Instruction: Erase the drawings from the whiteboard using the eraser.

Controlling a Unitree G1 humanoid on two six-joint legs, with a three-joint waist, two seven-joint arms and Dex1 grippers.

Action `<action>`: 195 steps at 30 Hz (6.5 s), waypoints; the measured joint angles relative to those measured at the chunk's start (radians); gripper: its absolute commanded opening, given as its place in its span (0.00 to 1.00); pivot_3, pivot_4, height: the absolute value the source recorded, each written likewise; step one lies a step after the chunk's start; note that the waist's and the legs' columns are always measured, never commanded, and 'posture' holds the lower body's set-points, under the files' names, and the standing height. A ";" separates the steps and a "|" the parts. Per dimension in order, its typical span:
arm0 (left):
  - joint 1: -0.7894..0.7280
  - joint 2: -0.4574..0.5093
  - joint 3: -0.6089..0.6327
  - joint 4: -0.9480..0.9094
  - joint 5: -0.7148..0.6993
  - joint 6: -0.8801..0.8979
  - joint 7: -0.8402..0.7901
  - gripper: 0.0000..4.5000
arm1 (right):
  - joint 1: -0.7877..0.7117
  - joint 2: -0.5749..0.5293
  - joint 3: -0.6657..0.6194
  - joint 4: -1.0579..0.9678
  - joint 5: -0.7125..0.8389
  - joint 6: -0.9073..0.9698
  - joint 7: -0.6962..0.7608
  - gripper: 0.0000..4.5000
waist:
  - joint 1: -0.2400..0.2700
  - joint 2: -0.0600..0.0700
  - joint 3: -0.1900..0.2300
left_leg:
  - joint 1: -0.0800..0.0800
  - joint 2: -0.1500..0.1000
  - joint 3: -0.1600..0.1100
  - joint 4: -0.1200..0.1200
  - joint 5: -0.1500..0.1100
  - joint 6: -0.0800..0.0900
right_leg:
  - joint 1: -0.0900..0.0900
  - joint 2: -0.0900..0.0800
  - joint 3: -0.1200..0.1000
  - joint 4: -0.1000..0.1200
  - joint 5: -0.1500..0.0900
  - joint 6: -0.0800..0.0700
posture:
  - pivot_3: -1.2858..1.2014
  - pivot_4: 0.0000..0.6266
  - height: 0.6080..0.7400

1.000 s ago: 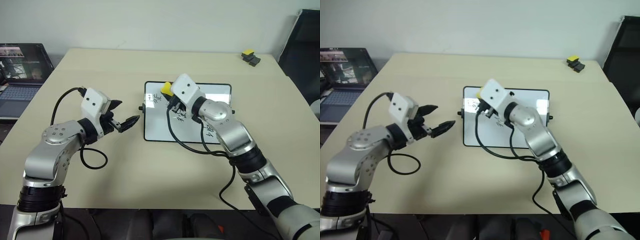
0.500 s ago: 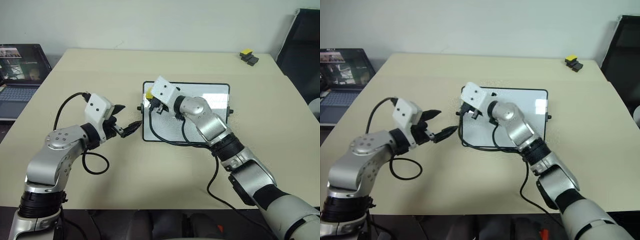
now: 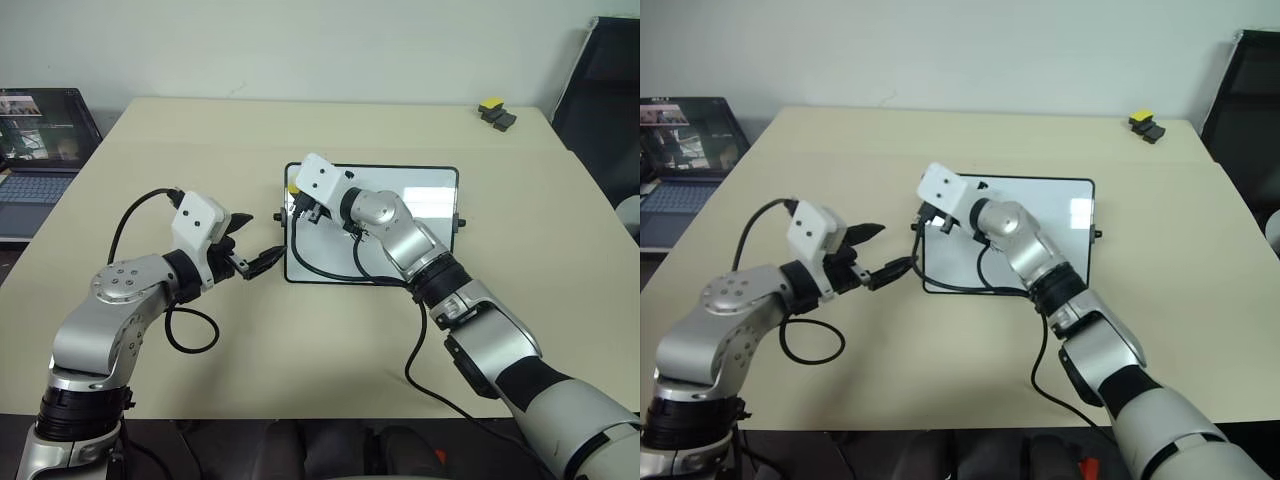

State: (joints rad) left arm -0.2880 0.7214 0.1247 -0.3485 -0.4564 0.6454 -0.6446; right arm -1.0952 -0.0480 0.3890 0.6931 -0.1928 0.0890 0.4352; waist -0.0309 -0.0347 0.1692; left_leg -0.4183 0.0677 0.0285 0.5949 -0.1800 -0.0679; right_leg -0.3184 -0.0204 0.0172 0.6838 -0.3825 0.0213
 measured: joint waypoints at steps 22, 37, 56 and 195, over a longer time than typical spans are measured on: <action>0.009 -0.001 0.000 -0.024 -0.005 0.002 0.001 1.00 | -0.071 0.013 -0.022 0.166 -0.004 -0.027 0.049 0.30 | 0.001 0.000 0.000 | 0.003 0.000 -0.003 0.008 0.001 0.001 | 0.000 0.000 -0.001 0.014 0.000 -0.001 | 0.52 0.24 1.00; 0.022 -0.002 0.000 -0.043 -0.007 0.002 0.005 1.00 | -0.091 -0.009 -0.041 0.241 -0.024 -0.082 0.104 0.30 | 0.001 -0.001 -0.001 | 0.006 0.000 -0.003 0.008 0.001 0.001 | 0.002 -0.001 -0.001 0.014 0.000 -0.001 | 0.52 0.24 1.00; 0.024 -0.016 -0.001 -0.043 -0.007 0.002 0.004 1.00 | 0.013 -0.024 -0.055 -0.024 -0.022 0.081 0.158 0.30 | 0.002 -0.001 0.004 | 0.003 0.009 0.000 0.004 0.002 0.002 | -0.001 0.000 0.000 0.013 0.001 -0.002 | 0.52 0.24 1.00; -0.052 0.041 -0.013 0.007 -0.018 0.023 -0.152 1.00 | 0.526 -0.289 -0.297 -1.127 0.225 0.739 0.039 0.30 | 0.002 -0.003 0.006 | -0.016 0.012 0.005 -0.002 0.008 -0.010 | -0.020 0.016 0.002 0.003 0.004 -0.006 | 0.52 0.24 1.00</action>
State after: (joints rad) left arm -0.3398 0.7622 0.1118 -0.3413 -0.4739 0.6680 -0.7961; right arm -0.5693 -0.3367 0.0918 -0.4339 0.0320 0.8283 0.4744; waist -0.0290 -0.0375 0.1748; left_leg -0.4339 0.0796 0.0332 0.5926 -0.1719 -0.0774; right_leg -0.3388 -0.0049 0.0191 0.6872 -0.3781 0.0156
